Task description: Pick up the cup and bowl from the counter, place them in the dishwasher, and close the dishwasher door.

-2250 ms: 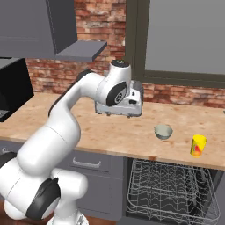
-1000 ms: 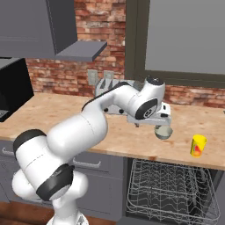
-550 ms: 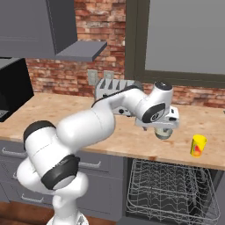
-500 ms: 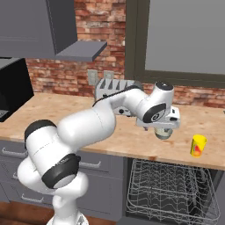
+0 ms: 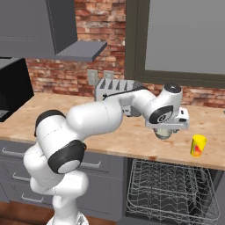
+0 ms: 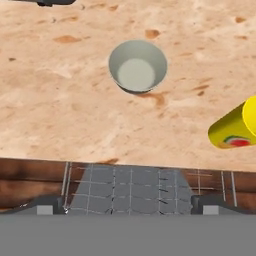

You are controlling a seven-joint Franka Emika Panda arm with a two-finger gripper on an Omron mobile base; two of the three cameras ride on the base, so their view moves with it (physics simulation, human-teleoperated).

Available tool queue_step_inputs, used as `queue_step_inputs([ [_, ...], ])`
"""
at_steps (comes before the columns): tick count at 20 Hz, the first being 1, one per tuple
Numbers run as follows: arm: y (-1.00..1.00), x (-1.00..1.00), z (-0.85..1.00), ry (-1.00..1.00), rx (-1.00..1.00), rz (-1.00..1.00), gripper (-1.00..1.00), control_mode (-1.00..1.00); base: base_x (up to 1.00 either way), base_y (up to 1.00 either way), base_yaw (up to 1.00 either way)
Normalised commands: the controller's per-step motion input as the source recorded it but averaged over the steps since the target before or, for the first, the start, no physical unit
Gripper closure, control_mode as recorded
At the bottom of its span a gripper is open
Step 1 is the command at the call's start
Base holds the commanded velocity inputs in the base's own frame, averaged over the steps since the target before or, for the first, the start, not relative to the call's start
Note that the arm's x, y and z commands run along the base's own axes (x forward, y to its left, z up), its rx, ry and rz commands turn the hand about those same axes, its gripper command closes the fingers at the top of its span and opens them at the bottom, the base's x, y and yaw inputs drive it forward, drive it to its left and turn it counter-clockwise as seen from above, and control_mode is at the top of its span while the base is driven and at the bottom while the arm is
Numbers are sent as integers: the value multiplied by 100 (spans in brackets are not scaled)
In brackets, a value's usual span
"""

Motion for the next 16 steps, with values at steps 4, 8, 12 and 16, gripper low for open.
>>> queue_step_inputs([
  [4, -34, 12, -6, 0, 0, 0, -100, -100, 0, 0, 0],
  [8, -32, 17, -13, 0, 0, 0, -100, -100, 0, 0, 0],
  [12, -28, 29, -27, 0, 0, 0, -100, -100, 0, 0, 0],
  [16, -26, 29, -16, 0, 0, 0, -100, -100, 0, 0, 0],
])
